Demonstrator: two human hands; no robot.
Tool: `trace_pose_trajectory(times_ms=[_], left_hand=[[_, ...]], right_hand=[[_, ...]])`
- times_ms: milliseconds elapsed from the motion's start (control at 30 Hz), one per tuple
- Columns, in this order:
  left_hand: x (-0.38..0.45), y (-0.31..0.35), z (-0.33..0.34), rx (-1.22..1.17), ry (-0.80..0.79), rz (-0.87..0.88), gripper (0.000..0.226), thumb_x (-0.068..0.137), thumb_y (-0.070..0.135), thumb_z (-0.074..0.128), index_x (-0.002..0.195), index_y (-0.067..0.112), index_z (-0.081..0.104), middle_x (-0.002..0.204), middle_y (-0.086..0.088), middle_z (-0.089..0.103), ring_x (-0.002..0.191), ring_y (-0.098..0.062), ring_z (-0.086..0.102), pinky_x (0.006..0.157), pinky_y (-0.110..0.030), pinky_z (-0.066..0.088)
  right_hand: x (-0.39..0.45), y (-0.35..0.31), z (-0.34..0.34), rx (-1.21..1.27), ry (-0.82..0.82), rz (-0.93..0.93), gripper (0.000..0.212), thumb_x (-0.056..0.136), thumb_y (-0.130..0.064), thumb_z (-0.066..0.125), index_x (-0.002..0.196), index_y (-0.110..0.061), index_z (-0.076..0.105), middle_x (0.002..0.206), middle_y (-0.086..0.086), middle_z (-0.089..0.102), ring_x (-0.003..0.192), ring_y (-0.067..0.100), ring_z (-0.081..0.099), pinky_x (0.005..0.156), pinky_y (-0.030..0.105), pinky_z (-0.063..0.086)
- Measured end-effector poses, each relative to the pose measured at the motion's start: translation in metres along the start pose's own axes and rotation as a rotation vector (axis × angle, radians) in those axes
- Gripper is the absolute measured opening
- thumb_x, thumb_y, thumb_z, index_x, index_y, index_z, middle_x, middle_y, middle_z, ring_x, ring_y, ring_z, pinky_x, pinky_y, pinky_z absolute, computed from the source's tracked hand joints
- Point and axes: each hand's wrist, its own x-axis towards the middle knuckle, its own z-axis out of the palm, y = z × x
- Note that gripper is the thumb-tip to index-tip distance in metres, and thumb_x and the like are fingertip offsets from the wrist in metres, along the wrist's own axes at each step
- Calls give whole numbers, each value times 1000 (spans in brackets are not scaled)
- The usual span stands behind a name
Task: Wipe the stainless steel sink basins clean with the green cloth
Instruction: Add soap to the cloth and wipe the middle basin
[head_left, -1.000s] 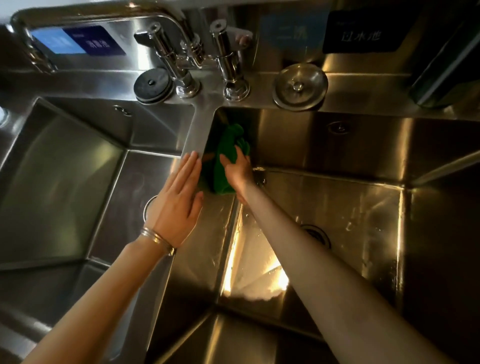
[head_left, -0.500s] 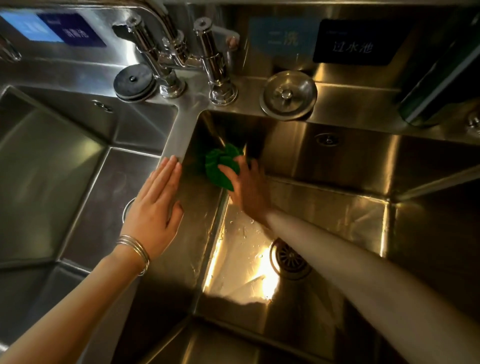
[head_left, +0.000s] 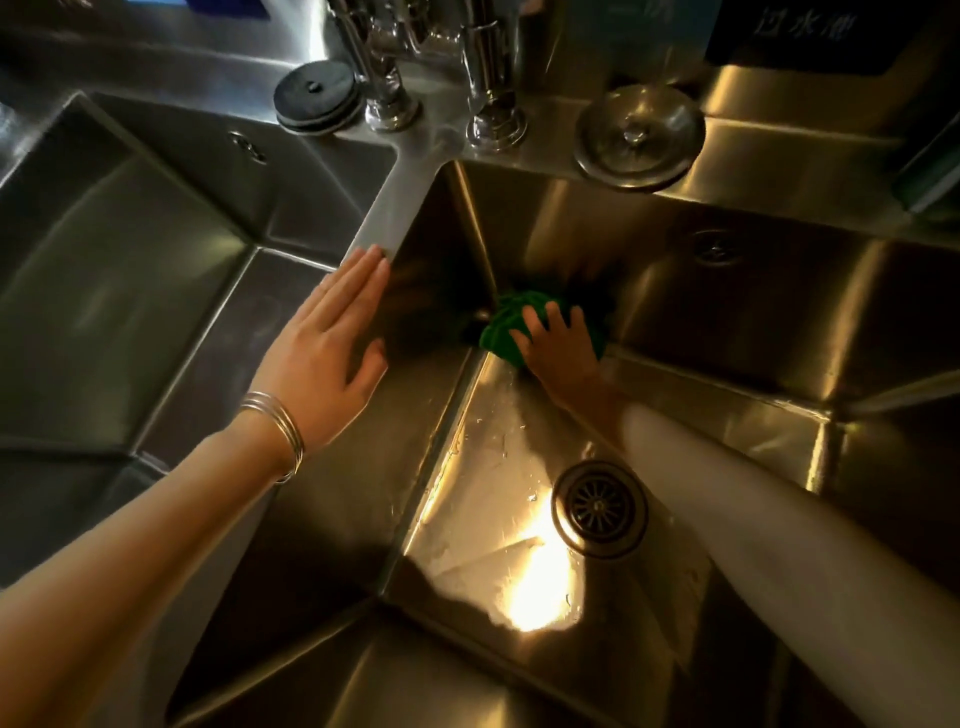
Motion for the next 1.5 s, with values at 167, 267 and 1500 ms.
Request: trace_pose_trajectory(times_ms=[167,267,1500], left_hand=[[0,0,1,-6,30,10,65,85,35,32,146,13,24,152,-4,24,141,-21,19,112,-38,19],[0,-2,1,-24,23,21,64,85,32,34,145,11,26,152,-6,25,141,-21,19,114,-39,20],[0,2,-4,3,52,33,65,84,30,35,144,5,29,151,-8,26,139,-15,18,113,-10,3]], right_hand=[[17,-31,31,55,-228,137,59,93,-40,45,146,-21,25,151,12,21,137,39,18,109,47,24],[24,-54,31,166,-225,208,61,93,-43,45,145,-16,27,152,13,20,138,39,18,110,46,23],[-113,-200,-45,1994,-174,392,40,88,-24,56,127,-26,46,127,6,51,115,19,51,101,32,42]])
